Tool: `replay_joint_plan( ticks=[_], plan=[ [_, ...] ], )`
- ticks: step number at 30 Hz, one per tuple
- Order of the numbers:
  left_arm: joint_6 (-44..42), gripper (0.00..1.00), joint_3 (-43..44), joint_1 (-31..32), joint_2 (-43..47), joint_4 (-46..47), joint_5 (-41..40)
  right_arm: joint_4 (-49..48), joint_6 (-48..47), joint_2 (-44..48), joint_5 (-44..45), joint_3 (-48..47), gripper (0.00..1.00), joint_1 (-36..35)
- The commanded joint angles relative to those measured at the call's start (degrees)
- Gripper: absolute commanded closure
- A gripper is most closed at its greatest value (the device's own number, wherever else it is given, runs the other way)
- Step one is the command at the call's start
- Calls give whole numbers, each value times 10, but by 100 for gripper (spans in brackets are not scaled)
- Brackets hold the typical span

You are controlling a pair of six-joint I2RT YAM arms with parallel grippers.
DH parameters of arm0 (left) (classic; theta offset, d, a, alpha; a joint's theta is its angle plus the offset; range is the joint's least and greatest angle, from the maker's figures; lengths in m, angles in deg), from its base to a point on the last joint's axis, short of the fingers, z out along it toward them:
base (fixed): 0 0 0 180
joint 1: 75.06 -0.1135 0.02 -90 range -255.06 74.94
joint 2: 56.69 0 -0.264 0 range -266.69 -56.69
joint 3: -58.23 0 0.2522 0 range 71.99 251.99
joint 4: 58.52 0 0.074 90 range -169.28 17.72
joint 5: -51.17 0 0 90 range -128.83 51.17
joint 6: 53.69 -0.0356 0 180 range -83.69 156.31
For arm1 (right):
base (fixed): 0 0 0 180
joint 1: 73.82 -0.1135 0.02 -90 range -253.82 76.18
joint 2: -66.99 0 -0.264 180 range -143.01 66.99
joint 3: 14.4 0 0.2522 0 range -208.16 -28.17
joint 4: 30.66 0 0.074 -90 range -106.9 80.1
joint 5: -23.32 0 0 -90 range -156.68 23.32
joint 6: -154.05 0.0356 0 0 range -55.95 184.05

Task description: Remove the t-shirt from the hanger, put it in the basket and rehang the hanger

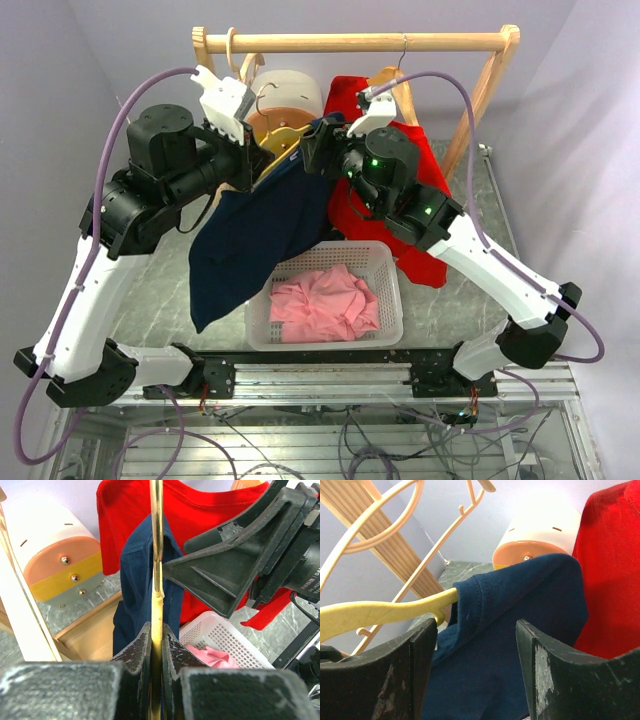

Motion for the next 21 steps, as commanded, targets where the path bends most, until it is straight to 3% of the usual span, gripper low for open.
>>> replay_joint_plan(
  ticks=[1,9,11,12,13,14,21],
  plan=[
    [7,93,0,5,21,45,9,-1,3,3,21,10,38,1],
    [15,93,-7,5,23,59,39,-7,-11,6,38,27,45,2],
    [19,93,-6,5,22,59,51,-14,-27,0,44,20,51,2],
    [19,93,-5,5,21,56,55,-14,-36,-3,49,13,66,1],
    [18,93,-5,5,20,49,54,-15,-43,-4,56,6,93,2],
    [18,93,-7,5,20,43,50,-15,-49,-4,62,1,100,1],
    [-2,93,-30,5,29,-14,22,7,-101,29,151,-32,100,1]
  ],
)
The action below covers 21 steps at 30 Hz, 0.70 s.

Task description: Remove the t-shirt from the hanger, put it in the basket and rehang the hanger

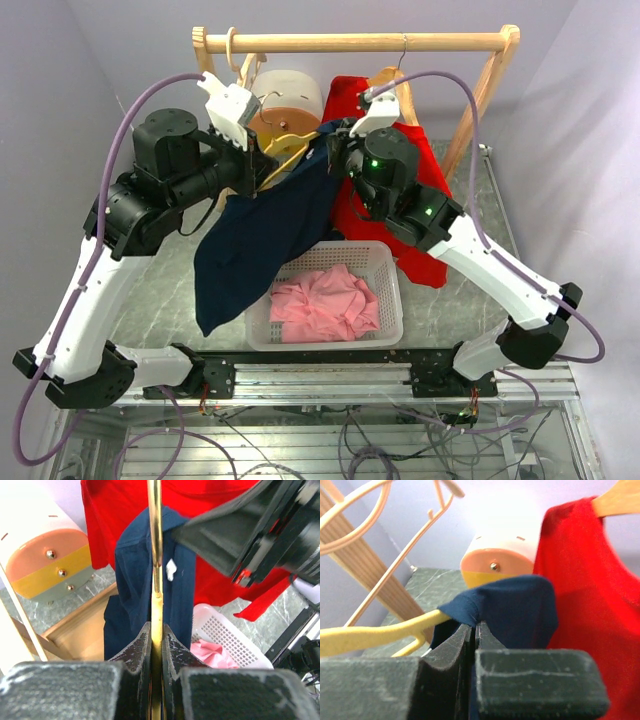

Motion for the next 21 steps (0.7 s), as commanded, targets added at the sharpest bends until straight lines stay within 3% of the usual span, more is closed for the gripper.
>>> replay_joint_plan(
  ticks=[1,6,11,21],
  plan=[
    [-22,93,-1,5,17,-37,1,6,-61,30,110,-46,100,4],
    [-76,93,16,5,20,-99,56,29,-133,4,220,-110,100,15],
    [-95,93,2,6,36,-110,111,55,-150,-25,250,-136,100,54],
    [-74,93,-29,6,63,-115,154,106,-92,-40,187,-137,100,147]
  ],
)
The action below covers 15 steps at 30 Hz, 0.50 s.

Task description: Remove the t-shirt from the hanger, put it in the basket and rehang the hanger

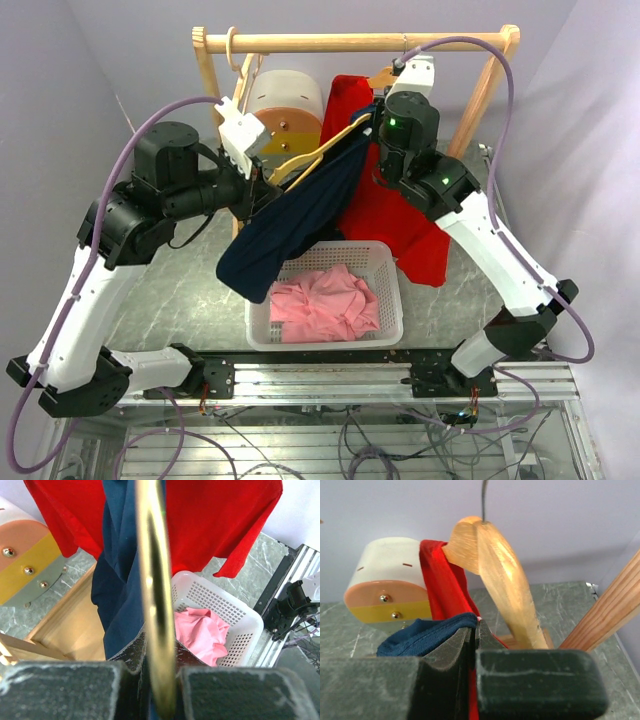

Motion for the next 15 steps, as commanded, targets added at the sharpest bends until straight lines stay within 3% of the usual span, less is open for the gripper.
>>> replay_joint_plan(
  ticks=[1,15],
  plan=[
    [8,93,-8,3,38,-47,45,19,22,9,25,-12,100,58],
    [24,93,-37,3,77,31,23,85,113,54,-51,66,100,66]
  ],
)
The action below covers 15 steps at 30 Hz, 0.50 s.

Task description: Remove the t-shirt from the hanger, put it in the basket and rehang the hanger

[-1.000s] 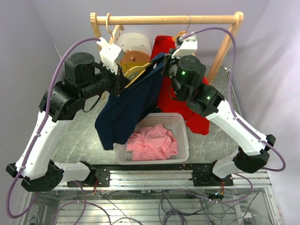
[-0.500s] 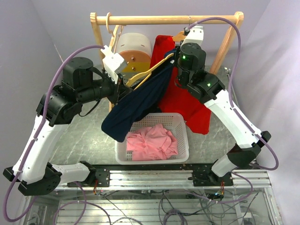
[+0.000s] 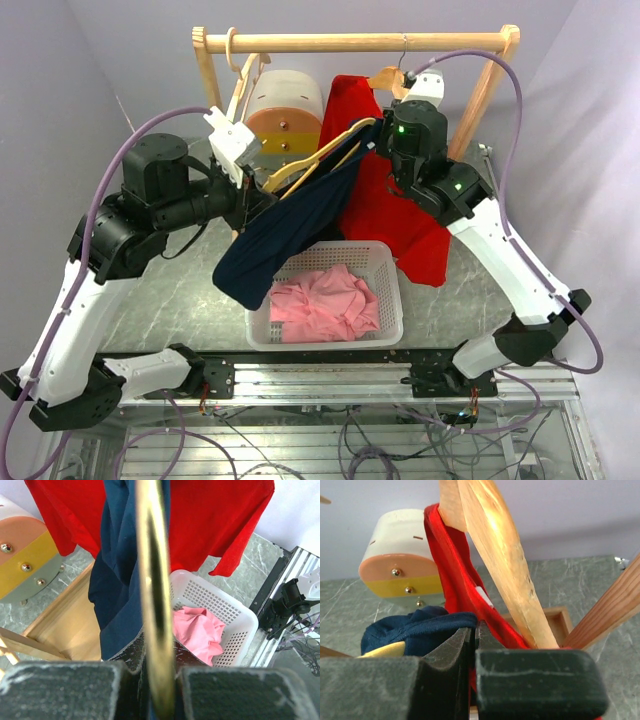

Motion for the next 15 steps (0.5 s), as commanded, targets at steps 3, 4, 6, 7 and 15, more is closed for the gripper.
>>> replay_joint_plan(
  ticks=[3,4,6,7,15],
  plan=[
    [16,93,4,4,43,30,12,31,46,32,9,41,100,30],
    [16,93,4,3,42,33,14,30,50,36,-1,50,100,30],
    [18,93,5,3,41,38,20,35,59,41,-7,60,100,30],
    [19,93,5,3,42,40,19,43,63,40,0,63,100,30],
    [26,93,26,3,33,37,-27,54,88,59,-27,108,100,30]
  ],
)
